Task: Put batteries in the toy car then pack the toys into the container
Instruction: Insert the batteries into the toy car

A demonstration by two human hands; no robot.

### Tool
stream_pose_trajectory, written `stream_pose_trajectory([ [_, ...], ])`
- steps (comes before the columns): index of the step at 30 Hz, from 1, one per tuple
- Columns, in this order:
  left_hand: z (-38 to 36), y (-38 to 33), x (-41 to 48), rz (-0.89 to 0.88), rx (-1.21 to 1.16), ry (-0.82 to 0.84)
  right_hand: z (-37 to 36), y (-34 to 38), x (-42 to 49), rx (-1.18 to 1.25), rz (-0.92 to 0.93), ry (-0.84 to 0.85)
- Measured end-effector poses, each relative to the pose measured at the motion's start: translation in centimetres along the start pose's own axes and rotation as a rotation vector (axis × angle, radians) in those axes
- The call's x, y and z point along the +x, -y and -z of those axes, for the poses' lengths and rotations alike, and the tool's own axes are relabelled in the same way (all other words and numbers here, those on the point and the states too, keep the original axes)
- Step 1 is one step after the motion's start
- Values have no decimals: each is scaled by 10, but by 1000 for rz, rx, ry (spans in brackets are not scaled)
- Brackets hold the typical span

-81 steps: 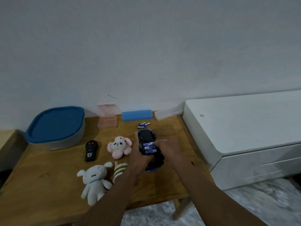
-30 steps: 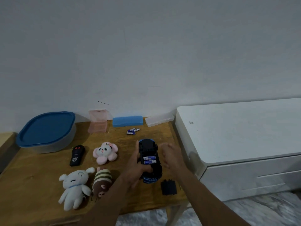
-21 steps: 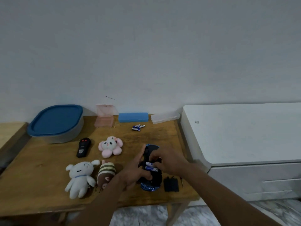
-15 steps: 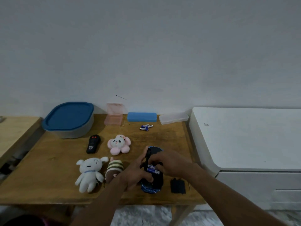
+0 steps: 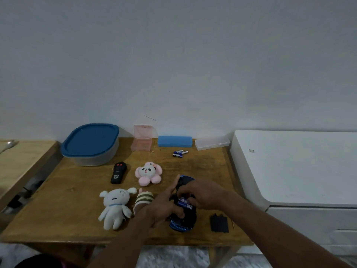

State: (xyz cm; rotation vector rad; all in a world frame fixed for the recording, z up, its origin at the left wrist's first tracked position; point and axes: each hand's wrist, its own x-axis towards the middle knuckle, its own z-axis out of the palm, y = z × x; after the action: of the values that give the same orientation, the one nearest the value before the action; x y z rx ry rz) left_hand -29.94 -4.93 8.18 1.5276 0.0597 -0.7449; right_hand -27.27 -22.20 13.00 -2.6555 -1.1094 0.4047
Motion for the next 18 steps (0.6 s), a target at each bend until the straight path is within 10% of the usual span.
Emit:
stream_pose_trajectory([
  [11,-16,-8,6,-34,-4,52,-1,-12,-10,-34,-13,-12],
  [18,-4,-12,7,-62,-41,24,-17,-10,-15,409,-289,-484],
])
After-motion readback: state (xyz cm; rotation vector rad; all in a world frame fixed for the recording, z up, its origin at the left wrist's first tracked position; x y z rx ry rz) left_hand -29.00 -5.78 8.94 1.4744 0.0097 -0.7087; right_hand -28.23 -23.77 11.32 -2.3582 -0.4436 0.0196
